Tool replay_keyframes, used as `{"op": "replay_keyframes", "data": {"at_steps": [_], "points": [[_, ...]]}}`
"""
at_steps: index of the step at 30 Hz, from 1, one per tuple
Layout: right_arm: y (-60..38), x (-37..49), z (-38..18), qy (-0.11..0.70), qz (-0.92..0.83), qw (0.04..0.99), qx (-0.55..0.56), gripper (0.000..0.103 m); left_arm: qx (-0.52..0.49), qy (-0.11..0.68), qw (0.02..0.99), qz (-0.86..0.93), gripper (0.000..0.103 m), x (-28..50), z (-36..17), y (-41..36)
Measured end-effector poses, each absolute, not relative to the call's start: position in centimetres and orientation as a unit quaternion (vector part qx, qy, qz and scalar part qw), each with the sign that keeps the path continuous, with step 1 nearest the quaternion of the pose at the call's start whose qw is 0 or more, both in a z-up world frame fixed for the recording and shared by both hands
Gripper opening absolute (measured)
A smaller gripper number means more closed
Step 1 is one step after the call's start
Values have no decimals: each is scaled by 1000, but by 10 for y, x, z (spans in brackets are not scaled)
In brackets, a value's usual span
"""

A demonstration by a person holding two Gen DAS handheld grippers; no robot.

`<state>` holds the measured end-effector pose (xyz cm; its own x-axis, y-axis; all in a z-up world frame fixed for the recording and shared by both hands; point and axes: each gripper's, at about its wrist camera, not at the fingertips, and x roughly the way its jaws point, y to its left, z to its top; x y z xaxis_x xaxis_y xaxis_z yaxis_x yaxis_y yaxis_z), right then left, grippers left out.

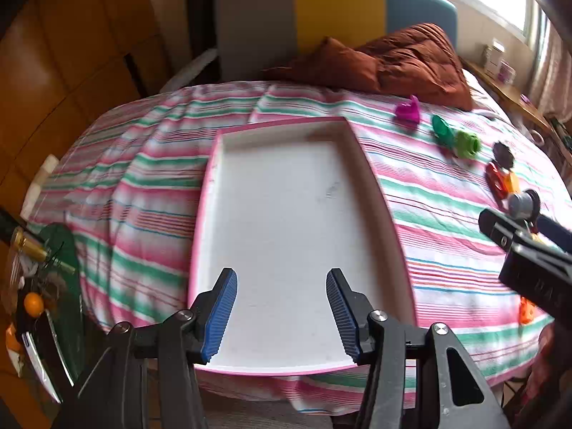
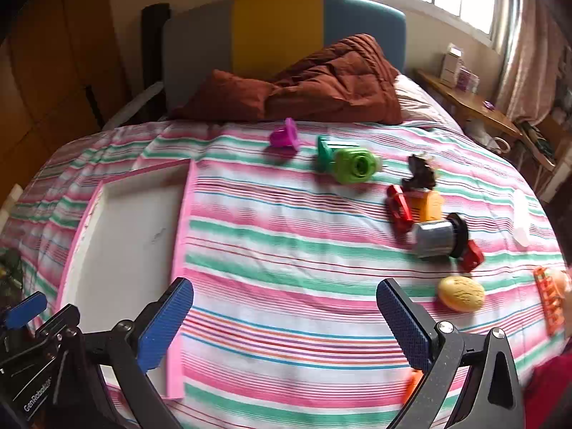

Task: Organize rigid objects
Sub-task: 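Grasp the orange interlocking cubes with the left tool while the right tool approaches the yellow egg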

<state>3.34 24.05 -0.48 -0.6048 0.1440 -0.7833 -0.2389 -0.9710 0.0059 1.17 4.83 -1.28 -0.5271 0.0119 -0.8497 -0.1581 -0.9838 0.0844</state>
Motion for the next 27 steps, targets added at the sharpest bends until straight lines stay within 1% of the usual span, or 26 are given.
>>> {"op": "replay_keyframes", "data": {"at_steps": [7,17,27], "points": [[288,50,-1,63,889,153,-427,103,-470,103,96,872,53,20,-10,87],[349,75,-10,88,874,208,-431,103,-451,168,121,868,53,33,-3,142],[405,91,-16,70,869,246,-424,103,-460,202,198,841,53,45,-17,199]]}}
